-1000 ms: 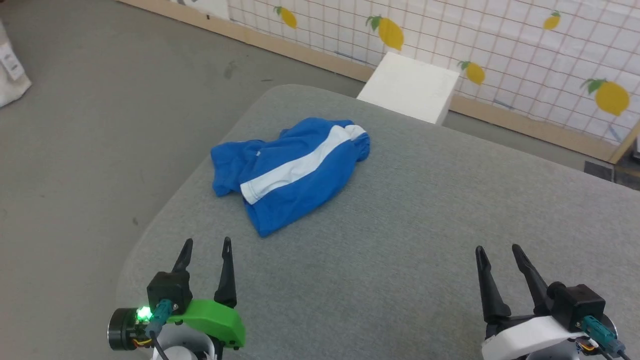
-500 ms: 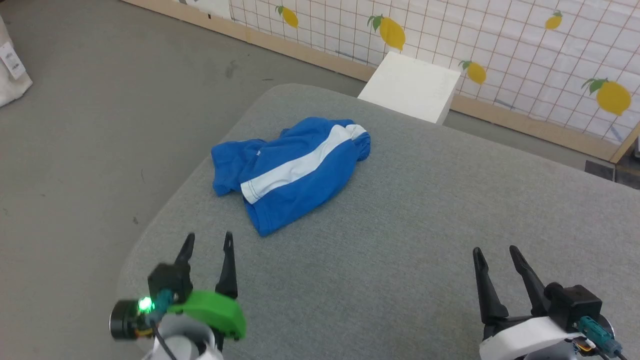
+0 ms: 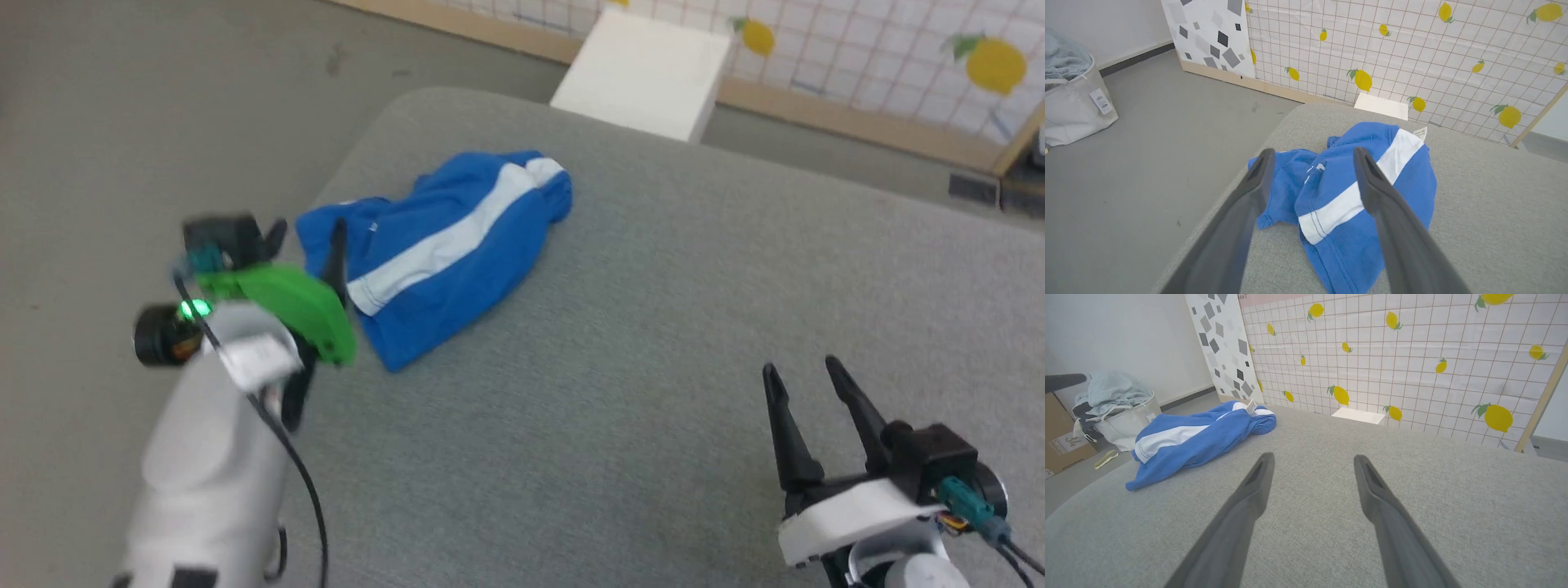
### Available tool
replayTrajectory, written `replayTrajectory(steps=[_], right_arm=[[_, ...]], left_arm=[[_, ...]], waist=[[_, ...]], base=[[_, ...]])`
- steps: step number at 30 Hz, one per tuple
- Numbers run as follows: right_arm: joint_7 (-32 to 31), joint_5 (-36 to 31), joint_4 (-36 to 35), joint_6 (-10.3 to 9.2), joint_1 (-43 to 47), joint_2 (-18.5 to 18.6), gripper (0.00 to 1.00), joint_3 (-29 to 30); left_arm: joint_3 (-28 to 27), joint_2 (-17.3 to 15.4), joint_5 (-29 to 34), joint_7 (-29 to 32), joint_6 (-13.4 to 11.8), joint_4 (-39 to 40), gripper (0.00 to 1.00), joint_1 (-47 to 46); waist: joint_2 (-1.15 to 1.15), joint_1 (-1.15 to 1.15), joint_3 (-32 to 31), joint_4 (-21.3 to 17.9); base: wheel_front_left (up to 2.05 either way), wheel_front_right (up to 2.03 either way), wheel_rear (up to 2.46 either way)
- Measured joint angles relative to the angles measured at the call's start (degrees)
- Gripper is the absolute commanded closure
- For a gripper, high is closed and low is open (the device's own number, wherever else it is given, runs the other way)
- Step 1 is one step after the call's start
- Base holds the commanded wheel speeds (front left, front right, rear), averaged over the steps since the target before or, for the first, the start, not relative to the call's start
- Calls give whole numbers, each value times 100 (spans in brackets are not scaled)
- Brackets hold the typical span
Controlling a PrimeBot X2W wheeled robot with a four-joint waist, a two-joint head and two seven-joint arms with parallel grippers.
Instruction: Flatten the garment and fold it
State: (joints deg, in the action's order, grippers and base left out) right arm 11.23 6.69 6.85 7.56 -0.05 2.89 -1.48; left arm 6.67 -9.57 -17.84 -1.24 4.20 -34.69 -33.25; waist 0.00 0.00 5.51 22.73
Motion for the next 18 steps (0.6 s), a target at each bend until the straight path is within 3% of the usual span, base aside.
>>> replayTrajectory(steps=[10,18], right_arm=[[-234,-267,-386,0,-219,0,0,64],[-323,-321,-610,0,-259,-1,0,101]], left_arm=[[-176,-230,-638,2091,104,-1312,0,-1451],[158,-356,-433,3300,-335,-1934,0,-1701]], waist=[[0,0,732,-533],[0,1,1263,-922]], base=[[0,0,0],[0,0,0]])
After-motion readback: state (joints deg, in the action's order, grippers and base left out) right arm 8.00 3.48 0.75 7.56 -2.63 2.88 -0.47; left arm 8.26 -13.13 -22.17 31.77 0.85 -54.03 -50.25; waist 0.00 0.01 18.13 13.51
